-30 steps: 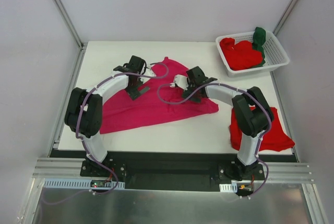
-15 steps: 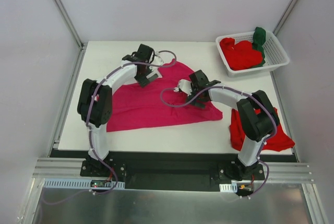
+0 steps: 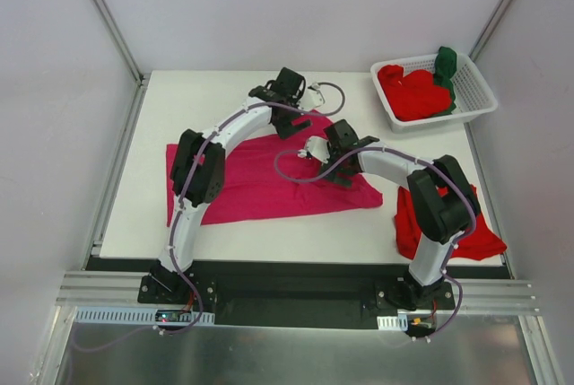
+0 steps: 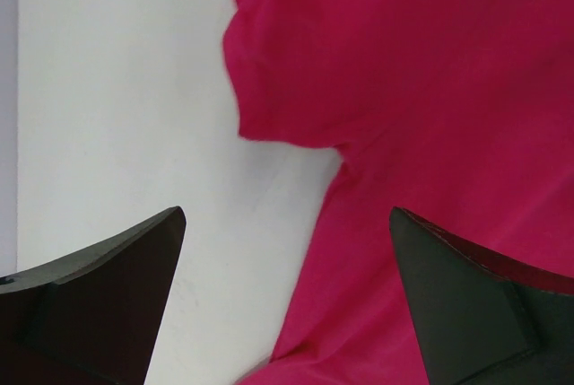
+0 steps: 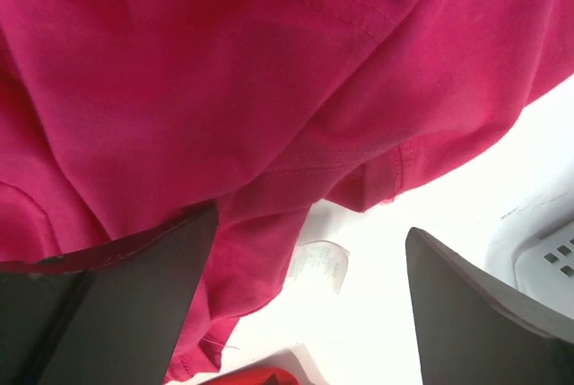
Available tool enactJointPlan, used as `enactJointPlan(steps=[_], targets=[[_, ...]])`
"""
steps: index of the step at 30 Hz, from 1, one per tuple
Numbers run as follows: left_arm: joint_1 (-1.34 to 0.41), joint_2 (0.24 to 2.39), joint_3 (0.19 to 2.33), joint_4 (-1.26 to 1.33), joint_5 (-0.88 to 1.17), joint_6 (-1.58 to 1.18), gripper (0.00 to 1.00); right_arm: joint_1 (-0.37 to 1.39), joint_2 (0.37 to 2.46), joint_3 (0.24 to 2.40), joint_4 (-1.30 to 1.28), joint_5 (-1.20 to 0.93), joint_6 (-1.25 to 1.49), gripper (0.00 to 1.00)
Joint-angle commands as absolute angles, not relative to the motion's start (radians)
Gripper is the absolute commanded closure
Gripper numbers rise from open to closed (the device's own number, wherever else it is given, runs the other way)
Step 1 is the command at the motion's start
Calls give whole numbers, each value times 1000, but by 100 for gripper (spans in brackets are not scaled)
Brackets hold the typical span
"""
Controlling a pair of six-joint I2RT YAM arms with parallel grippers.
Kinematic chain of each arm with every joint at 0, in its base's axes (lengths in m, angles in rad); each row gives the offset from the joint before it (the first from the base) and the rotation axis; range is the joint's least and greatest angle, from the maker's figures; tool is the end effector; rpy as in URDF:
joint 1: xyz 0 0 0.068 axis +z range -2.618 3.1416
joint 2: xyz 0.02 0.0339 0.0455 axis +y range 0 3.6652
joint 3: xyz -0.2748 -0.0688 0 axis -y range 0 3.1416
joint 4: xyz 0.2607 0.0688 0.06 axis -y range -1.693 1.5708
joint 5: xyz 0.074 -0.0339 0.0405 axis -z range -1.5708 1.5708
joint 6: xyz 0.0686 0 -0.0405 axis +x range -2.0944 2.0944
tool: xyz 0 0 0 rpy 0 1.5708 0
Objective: Fold and stack the t-shirts
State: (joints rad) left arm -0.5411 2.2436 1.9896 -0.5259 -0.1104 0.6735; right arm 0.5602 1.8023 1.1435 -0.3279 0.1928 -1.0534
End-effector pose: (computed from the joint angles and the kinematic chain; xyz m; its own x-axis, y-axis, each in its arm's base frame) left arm 0.4837 -0.2818 0.2210 -0.1937 0.8397 -0.5074 0.7236 0.4715 0.5040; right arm 0.3491 0.2035 0.1509 0.0259 -0.9907 -0.1338 -0.8279 0.0538 -0.5583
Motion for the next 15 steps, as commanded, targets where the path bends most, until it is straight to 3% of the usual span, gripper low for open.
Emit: enactJointPlan(steps=[1,15], targets=[[-575,2258,2023,-561,-18,695,1,577,1799,1192,-365,160,-1017,10],[-575,2379,2072,-561,78,742,1,600,1784,1209,-431,126,-1003,11]])
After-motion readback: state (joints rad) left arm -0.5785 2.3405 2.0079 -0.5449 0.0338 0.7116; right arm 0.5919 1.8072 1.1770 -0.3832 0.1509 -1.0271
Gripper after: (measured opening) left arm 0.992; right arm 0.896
